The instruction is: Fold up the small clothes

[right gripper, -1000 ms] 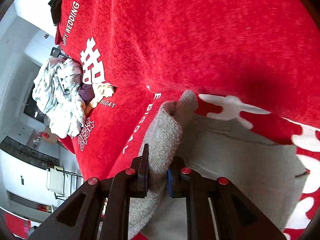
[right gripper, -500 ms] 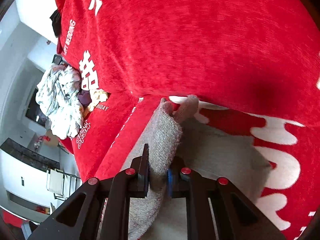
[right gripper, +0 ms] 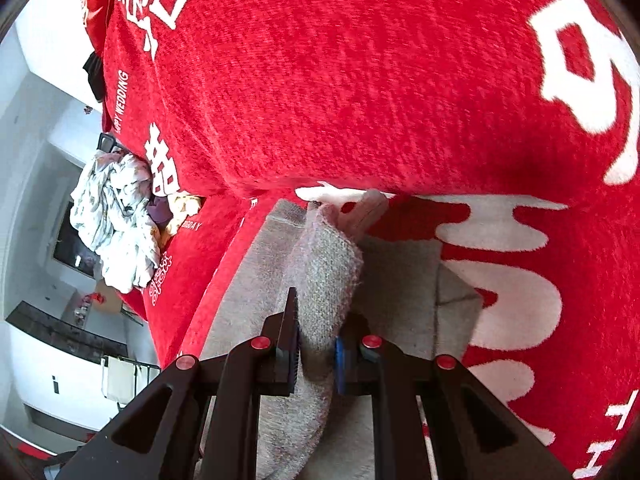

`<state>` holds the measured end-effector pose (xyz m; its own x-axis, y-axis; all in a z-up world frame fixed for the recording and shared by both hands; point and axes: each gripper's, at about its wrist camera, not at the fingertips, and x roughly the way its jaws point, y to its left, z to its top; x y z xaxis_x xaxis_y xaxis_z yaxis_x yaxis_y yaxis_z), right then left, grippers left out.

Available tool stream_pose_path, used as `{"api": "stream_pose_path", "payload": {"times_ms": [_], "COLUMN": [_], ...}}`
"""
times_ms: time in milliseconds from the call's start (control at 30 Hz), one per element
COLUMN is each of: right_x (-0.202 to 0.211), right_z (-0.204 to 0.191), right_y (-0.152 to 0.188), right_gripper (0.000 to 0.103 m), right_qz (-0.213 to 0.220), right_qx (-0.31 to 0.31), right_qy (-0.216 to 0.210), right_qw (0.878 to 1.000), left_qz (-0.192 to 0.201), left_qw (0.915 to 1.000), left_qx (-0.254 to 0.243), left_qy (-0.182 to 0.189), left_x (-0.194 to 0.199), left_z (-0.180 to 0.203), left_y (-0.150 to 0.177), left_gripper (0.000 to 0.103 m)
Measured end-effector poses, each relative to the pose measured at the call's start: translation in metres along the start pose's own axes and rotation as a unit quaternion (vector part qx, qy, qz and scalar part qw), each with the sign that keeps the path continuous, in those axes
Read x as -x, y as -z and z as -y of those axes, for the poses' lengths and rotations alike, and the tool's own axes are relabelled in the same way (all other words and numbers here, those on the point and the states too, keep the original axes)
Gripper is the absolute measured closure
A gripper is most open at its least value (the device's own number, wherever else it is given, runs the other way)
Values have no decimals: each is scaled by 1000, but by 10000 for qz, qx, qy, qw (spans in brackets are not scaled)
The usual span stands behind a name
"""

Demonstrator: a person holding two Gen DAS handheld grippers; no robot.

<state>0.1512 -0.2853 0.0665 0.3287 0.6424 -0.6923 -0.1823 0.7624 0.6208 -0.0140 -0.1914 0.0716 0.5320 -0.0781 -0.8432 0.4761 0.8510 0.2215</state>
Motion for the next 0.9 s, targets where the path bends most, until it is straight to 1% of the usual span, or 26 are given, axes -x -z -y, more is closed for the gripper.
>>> {"api": "stream_pose_path", "payload": {"times_ms": [167, 267, 467, 567, 767, 833, 867, 900], "right_x": [-3, -5, -15, -19, -24, -23, -23, -18], "right_z": [18, 28, 50, 54, 50, 49, 49, 51], "right_y": [5, 8, 15, 18, 20, 20, 19, 19], "right_gripper": [89, 89, 89, 89, 88, 84, 81, 66], "right_qz": [-38, -63, -135, -155, -161, -150, -132, -65], "right_qx": [-168, -279, -512, -555, -509, -556, -649, -839], "right_qy": [40, 78, 163, 211, 438, 610, 711, 850], "right_qw": [9998, 9996, 9985, 9981, 9976, 9965, 9953, 9928], "left_qz": [-184, -226, -230, -183, -56, -7, 28, 83], "left_qw": [9997, 9996, 9993, 9989, 9978, 9967, 9957, 9939], "left_qx": [103, 86, 153, 208, 357, 444, 502, 592], "left_qy": [146, 143, 269, 380, 560, 683, 775, 926], "left_x": [-14, -19, -25, -27, -24, -21, -19, -15], "left_z": [4, 7, 5, 2, -5, -8, -11, -15], "left_y": [1, 1, 4, 6, 9, 10, 11, 12], "left_gripper": [94, 94, 94, 94, 94, 93, 93, 93]}}
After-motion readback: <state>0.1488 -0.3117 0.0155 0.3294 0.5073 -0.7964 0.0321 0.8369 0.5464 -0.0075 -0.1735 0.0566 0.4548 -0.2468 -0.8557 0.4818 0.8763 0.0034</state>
